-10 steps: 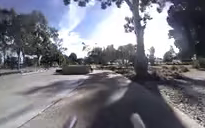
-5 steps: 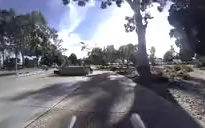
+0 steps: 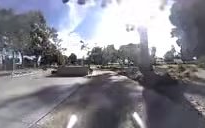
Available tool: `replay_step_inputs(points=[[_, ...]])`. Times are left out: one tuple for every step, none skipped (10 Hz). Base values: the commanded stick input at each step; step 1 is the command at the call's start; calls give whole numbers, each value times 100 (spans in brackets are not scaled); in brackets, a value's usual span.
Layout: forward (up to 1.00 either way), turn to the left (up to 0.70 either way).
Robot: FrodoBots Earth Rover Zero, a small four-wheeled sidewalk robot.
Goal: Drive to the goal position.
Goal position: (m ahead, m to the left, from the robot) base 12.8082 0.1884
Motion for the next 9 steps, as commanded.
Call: replay_step_inputs(points=[[100,0],[100,0],[100,0],[100,0],[100,0],[100,0],[100,0],[100,0],[100,0]])
